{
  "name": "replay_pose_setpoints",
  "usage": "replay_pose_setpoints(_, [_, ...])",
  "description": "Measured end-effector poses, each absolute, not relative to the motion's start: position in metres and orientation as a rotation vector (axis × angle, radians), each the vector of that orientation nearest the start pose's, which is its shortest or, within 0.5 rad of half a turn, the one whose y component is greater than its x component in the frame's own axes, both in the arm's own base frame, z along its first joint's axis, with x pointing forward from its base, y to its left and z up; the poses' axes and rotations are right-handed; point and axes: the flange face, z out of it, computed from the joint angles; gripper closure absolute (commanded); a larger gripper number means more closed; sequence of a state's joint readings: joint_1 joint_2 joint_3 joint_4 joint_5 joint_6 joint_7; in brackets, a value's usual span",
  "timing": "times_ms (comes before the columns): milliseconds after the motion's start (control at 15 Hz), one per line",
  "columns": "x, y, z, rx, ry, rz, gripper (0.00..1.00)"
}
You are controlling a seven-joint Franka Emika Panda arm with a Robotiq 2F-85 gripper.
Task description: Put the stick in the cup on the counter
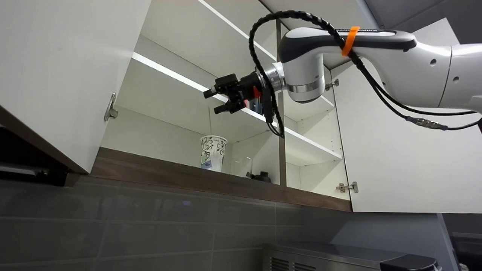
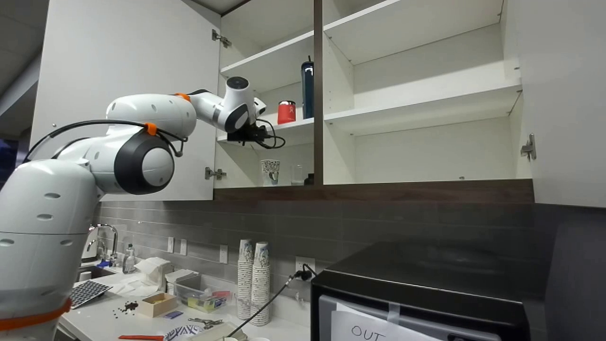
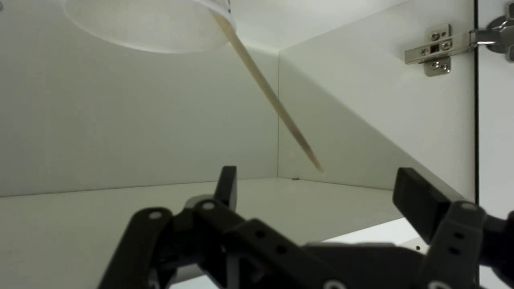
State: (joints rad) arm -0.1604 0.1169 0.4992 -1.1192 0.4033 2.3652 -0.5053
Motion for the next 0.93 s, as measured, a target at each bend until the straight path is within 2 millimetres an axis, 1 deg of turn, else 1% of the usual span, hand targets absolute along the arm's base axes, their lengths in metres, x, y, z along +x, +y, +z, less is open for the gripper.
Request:
replay_pose_setpoints(333, [0.552,0.171,0.880,-2.177,-0.880,-1.580,0.00])
replay_pose_setpoints(400, [0.551,0.171,0.880,-2.175,-0.890,-1.582,0.09])
replay_pose_setpoints(467, [0.549,0.171,0.881,-2.176,-0.900,-1.585,0.27])
replay_pose_setpoints(533, [0.547,0.170,0.881,-2.179,-0.910,-1.590,0.34])
replay_pose_setpoints(600, [0.545,0.169,0.881,-2.183,-0.916,-1.595,0.44])
replay_pose_setpoints(667, [0.544,0.167,0.882,-2.186,-0.923,-1.601,0.12])
replay_pose_setpoints(800, [0.542,0.165,0.880,-2.193,-0.932,-1.602,0.08])
replay_pose_setpoints(867, [0.542,0.165,0.879,-2.192,-0.941,-1.600,0.01])
replay_pose_setpoints(933, [0.543,0.166,0.876,-2.191,-0.949,-1.596,0.00])
